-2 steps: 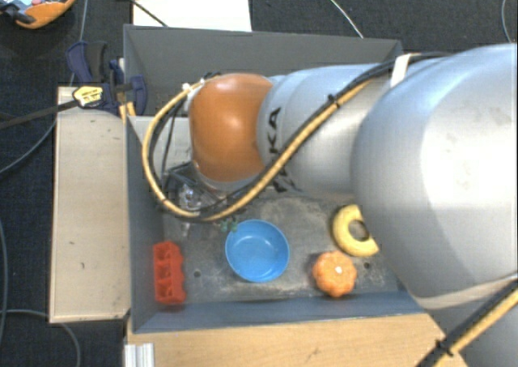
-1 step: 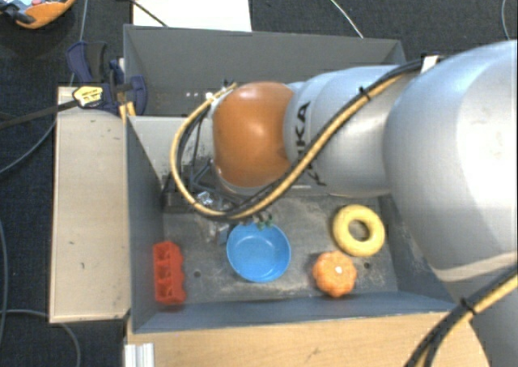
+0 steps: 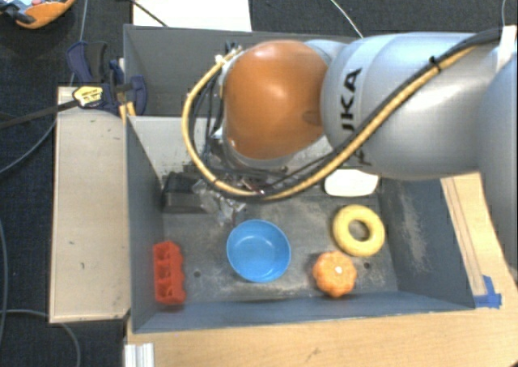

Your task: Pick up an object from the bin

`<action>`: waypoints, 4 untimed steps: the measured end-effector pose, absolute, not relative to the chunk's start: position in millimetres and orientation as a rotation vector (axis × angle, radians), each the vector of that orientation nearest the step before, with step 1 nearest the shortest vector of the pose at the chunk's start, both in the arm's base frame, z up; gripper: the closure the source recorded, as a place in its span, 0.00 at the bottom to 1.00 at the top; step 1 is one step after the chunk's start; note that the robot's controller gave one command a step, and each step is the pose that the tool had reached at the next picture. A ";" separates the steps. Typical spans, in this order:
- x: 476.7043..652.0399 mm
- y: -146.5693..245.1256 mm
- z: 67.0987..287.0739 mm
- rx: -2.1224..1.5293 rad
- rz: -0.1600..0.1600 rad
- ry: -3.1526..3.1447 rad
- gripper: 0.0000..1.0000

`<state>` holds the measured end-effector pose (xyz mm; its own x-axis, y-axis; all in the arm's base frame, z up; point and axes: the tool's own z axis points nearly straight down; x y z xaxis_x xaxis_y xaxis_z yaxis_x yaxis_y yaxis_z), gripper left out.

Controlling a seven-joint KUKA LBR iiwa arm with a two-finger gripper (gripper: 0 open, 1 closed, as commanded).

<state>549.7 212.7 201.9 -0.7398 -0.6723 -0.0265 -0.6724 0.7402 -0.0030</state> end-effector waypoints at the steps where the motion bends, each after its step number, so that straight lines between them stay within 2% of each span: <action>1: 559.2 240.6 170.1 -1.042 0.015 2.936 1.00; 2: 559.8 239.3 171.4 -1.034 0.014 2.938 0.00; 3: 530.9 226.0 145.9 -1.804 0.003 2.537 0.00; 4: 531.4 226.3 146.7 -1.795 0.004 2.543 1.00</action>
Offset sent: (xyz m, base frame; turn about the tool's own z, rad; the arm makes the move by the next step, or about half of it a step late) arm 0.0094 0.0263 -0.0314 0.0571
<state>531.4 226.3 146.7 -0.3347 -0.9420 -0.0252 -0.9421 0.3351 -0.0148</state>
